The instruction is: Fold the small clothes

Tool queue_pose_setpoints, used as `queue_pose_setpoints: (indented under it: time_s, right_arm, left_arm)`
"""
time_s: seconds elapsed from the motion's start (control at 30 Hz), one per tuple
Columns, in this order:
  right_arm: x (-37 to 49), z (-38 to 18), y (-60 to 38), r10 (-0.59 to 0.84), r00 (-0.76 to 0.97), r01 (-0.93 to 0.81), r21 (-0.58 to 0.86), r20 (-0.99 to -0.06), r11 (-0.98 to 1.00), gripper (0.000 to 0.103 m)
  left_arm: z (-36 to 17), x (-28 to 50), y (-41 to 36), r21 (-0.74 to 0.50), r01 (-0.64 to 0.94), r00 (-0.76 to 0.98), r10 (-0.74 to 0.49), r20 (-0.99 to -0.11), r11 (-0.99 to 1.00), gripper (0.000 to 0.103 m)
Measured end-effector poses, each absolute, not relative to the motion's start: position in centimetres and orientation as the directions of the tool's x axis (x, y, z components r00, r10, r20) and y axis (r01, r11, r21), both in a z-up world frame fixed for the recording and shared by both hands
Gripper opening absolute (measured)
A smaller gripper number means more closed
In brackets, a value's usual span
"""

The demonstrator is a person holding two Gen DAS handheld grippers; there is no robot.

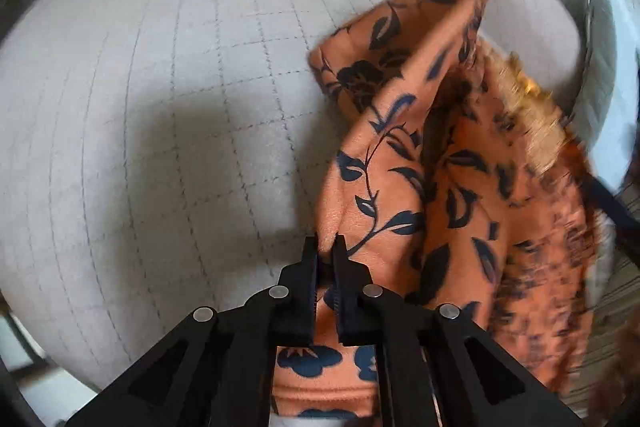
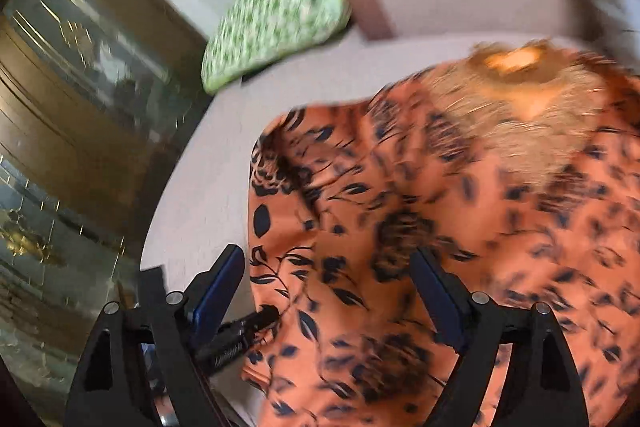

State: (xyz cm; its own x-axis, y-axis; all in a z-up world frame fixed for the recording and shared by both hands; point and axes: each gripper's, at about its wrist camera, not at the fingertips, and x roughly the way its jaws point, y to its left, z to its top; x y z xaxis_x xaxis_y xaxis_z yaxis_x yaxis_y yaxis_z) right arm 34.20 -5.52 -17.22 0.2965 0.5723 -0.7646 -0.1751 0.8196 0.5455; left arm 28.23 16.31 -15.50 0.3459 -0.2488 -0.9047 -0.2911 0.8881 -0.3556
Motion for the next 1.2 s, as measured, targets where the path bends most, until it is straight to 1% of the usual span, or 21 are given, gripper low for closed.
queue_pose_setpoints:
  time_s: [0.03,0.07,0.13,0.17,0.23,0.3,0.33,0.47,0.5,0.57,0.6,0.63,0.7,0.77,0.87,0.93,1.03,1.07,1.13,1.17,1.2]
  right_arm:
    - [34.7,-17.4,-4.7,0.572,0.287,-0.179,0.543,-0.769,0.82,0.082]
    - [35.3,-17.6,-3.6,0.576,0.27,-0.183,0.546,-0.771,0.817,0.082]
    - [36.2,-17.4,-1.4,0.64,0.215,-0.218,0.603,-0.738,0.768,0.082]
    - [36.8,-17.0,0.2,0.652,0.193,-0.235,0.611,-0.733,0.756,0.082]
    - [37.8,-16.8,2.7,0.627,0.163,-0.253,0.582,-0.761,0.772,0.08]
    - [38.6,-17.2,4.7,0.585,0.149,-0.256,0.541,-0.797,0.801,0.08]
    - [39.0,-17.6,5.7,0.565,0.134,-0.256,0.522,-0.814,0.814,0.076]
    - [39.8,-19.4,8.0,0.559,0.043,-0.242,0.535,-0.828,0.81,0.069]
    - [39.7,-19.5,8.5,0.558,0.027,-0.248,0.535,-0.83,0.808,0.065]
    - [39.2,-19.3,8.9,0.601,-0.018,-0.263,0.584,-0.799,0.768,0.036]
    - [39.0,-18.9,8.8,0.613,-0.023,-0.255,0.597,-0.79,0.761,0.014]
    - [38.9,-18.5,8.5,0.619,-0.023,-0.253,0.604,-0.785,0.756,0.007]
    - [38.3,-16.4,7.4,0.634,-0.003,-0.276,0.61,-0.773,0.743,0.005]
    - [37.3,-13.9,5.5,0.651,0.01,-0.281,0.623,-0.759,0.73,0.004]
    - [35.1,-10.4,1.4,0.677,0.051,-0.291,0.638,-0.734,0.713,0.005]
    - [33.2,-9.6,-2.0,0.684,0.068,-0.271,0.646,-0.726,0.713,0.005]
    - [29.6,-11.1,-7.6,0.656,0.09,-0.223,0.626,-0.75,0.747,0.006]
    - [28.4,-12.7,-9.8,0.65,0.086,-0.192,0.627,-0.755,0.755,0.006]
    - [27.3,-15.9,-12.8,0.62,0.083,-0.147,0.606,-0.78,0.782,0.006]
    - [26.8,-17.6,-14.3,0.606,0.085,-0.132,0.594,-0.791,0.794,0.006]
    - [26.4,-19.7,-16.0,0.603,0.085,-0.1,0.596,-0.793,0.797,0.01]
  left_arm:
    - [-14.9,27.7,17.2,-0.399,-0.302,0.38,-0.275,-0.883,0.865,0.004]
    - [-14.1,27.2,18.0,-0.418,-0.308,0.417,-0.274,-0.867,0.854,0.004]
    - [-12.7,26.5,18.8,-0.433,-0.308,0.477,-0.257,-0.841,0.847,0.004]
    - [-12.0,26.2,18.9,-0.472,-0.29,0.501,-0.288,-0.816,0.832,0.003]
    - [-11.1,25.6,18.5,-0.509,-0.244,0.525,-0.329,-0.785,0.826,0.003]
    - [-9.8,25.1,18.2,-0.498,-0.206,0.558,-0.317,-0.767,0.842,0.003]
    - [-9.0,24.9,17.9,-0.487,-0.188,0.572,-0.308,-0.76,0.853,0.003]
    - [-6.4,23.4,17.7,-0.466,-0.119,0.633,-0.294,-0.716,0.877,0.003]
    - [-6.3,22.8,17.5,-0.459,-0.107,0.638,-0.293,-0.712,0.882,0.003]
    - [-5.9,22.2,17.3,-0.438,-0.076,0.635,-0.295,-0.714,0.896,0.003]
    - [-5.3,22.0,17.3,-0.432,-0.057,0.635,-0.301,-0.711,0.9,0.003]
    - [-4.3,21.5,17.7,-0.434,-0.047,0.631,-0.31,-0.711,0.9,0.003]
    - [-1.8,20.3,18.9,-0.464,0.019,0.631,-0.371,-0.682,0.886,0.003]
    - [1.0,19.2,17.9,-0.469,0.105,0.613,-0.429,-0.664,0.877,0.003]
    - [4.6,17.0,13.5,-0.434,0.265,0.542,-0.505,-0.671,0.861,0.004]
    - [4.8,15.4,9.1,-0.384,0.368,0.482,-0.527,-0.7,0.847,0.004]
    - [1.5,13.3,2.0,-0.371,0.491,0.336,-0.564,-0.754,0.788,0.004]
    - [0.3,12.9,0.5,-0.378,0.51,0.307,-0.574,-0.759,0.773,0.004]
    - [-3.4,12.7,-2.2,-0.427,0.526,0.232,-0.607,-0.76,0.736,0.004]
    - [-5.6,12.8,-3.1,-0.452,0.517,0.212,-0.62,-0.755,0.727,0.006]
    - [-7.1,13.4,-3.5,-0.448,0.515,0.199,-0.61,-0.767,0.731,0.007]
